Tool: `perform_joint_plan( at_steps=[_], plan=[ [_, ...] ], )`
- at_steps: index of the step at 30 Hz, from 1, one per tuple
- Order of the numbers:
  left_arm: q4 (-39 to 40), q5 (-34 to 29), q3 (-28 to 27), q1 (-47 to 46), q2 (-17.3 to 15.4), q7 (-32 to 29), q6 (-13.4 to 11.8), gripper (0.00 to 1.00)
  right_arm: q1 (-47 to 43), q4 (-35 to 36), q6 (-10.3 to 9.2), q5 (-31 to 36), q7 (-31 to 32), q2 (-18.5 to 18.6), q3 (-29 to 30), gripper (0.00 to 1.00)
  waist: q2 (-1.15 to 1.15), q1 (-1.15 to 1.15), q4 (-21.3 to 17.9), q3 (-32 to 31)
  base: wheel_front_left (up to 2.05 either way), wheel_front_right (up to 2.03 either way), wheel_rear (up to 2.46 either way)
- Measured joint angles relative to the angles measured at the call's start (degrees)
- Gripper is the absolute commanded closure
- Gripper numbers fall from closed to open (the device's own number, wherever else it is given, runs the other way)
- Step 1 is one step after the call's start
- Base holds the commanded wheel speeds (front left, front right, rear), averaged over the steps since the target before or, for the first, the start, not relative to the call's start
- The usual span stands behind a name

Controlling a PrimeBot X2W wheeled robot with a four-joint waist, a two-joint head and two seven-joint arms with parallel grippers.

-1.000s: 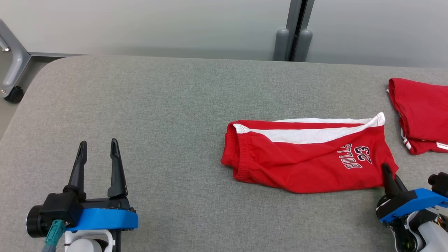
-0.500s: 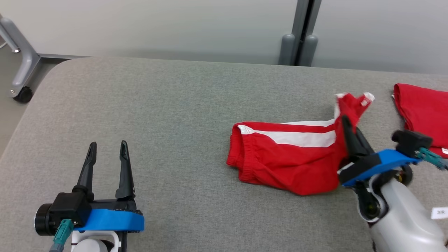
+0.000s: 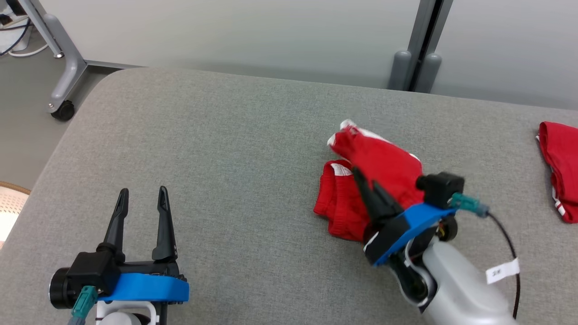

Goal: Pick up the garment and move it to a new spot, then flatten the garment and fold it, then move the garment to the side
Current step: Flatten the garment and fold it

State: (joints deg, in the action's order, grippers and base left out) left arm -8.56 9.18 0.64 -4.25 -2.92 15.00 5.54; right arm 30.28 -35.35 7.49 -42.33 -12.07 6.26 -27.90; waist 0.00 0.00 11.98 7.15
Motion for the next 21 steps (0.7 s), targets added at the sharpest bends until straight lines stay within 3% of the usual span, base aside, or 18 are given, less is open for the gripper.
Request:
perform_joint_plan(
  at_steps=[8,9,10,11,18,21],
  plan=[
    [0.38,0.43,-0.13,0.43,0.0,0.0,-0.48,0.0,-5.27,1.74,-0.01,-0.8,0.76,1.49,-6.55,1.0,0.0,0.0,0.06,0.35,0.0,0.0,0.0],
    [0.38,0.44,-0.14,0.45,0.0,0.0,-0.49,0.0,-5.61,1.97,-0.01,-1.19,0.69,1.62,-6.95,0.79,0.0,0.0,-0.05,0.42,0.0,0.0,0.0],
    [0.41,0.45,-0.2,0.45,0.0,0.0,-0.52,0.0,-5.87,2.23,-0.01,-1.21,0.33,1.72,-7.2,0.14,0.0,0.0,-0.19,0.54,0.0,0.0,0.0],
    [0.42,0.49,-0.23,0.45,0.0,0.0,-0.53,0.0,-5.98,2.38,-0.01,-1.62,0.12,1.75,-7.39,0.0,0.0,0.0,-0.36,0.62,0.0,0.0,0.0],
    [0.47,0.41,-0.13,0.35,0.0,0.0,-0.51,0.0,-6.11,4.81,0.0,-0.9,-2.35,3.15,-8.84,0.0,0.0,0.01,-1.55,0.51,0.0,0.0,0.0],
    [0.41,0.33,0.11,0.35,0.0,0.0,-0.48,0.0,-6.76,5.95,-0.01,0.62,-2.72,3.98,-6.93,0.0,0.0,0.0,-2.34,0.06,0.0,0.0,0.0]
  ],
)
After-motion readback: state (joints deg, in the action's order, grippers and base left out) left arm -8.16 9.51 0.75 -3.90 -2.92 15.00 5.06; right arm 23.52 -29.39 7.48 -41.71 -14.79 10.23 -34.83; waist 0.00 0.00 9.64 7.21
